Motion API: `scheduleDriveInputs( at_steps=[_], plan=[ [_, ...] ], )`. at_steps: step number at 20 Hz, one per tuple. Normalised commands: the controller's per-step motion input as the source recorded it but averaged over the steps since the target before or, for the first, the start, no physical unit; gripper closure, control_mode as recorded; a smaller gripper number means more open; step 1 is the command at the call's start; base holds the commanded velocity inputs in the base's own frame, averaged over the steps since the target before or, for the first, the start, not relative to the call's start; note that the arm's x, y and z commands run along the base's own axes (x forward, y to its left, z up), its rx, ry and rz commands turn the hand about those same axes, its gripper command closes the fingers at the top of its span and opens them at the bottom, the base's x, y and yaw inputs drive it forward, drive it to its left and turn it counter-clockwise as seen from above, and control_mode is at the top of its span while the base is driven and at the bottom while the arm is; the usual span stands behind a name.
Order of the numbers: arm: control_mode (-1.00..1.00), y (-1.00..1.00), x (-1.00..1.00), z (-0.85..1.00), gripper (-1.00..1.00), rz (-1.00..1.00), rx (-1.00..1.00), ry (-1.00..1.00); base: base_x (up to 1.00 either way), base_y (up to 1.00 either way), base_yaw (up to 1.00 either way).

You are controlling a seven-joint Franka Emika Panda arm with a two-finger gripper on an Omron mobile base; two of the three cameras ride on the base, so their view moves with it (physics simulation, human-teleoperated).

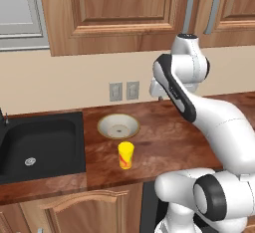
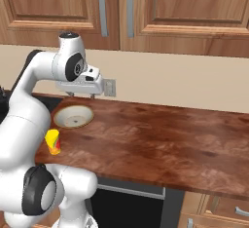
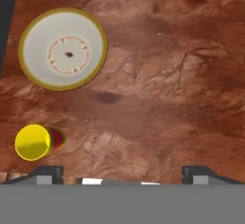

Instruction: Place the bowl in the left basin and the cup in the right basin of the sink.

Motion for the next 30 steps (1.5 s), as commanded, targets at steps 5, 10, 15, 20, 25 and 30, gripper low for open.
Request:
scheduleDriveInputs(
  at_steps=[5,10,15,20,25,30],
  plan=[
    [-1.00,0.04,-0.08,-0.28,-1.00,0.00,0.00,0.00,0.00,0.00,0.00],
    [-1.00,0.06,-0.11,-0.25,-1.00,0.00,0.00,0.00,0.00,0.00,0.00],
    [-1.00,0.04,-0.05,-0.13,-1.00,0.00,0.00,0.00,0.00,0.00,0.00],
    [-1.00,0.01,-0.01,-0.04,-1.00,0.00,0.00,0.00,0.00,0.00,0.00],
    [-1.00,0.00,0.00,0.00,-1.00,0.00,0.00,0.00,0.00,0.00,0.00],
    [-1.00,0.00,0.00,0.00,-1.00,0.00,0.00,0.00,0.00,0.00,0.00]
  ],
)
